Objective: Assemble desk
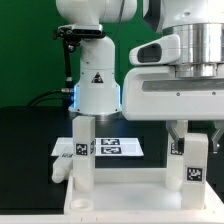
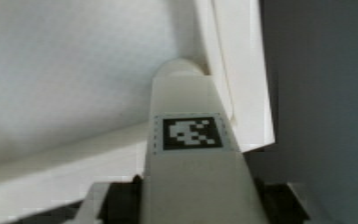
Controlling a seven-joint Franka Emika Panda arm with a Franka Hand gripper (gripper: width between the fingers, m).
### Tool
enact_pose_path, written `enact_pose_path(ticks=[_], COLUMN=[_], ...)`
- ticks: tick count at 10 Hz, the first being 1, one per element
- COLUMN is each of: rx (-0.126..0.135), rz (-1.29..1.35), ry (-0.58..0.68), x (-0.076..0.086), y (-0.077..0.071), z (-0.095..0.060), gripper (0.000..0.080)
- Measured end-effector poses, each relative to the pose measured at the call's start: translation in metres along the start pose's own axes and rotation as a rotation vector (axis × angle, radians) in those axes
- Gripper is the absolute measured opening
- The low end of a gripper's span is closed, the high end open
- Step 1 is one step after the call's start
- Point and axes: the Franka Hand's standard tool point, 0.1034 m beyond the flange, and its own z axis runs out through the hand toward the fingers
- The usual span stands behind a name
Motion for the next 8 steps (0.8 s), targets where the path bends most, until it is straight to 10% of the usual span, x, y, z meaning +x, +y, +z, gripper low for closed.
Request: enact_pose_path(ticks=[8], rx=[0.033], rz=[0.878], ry=[-0.074], x=[-0.0052], y=[0.0003], z=[0.0004], gripper=[0.0285])
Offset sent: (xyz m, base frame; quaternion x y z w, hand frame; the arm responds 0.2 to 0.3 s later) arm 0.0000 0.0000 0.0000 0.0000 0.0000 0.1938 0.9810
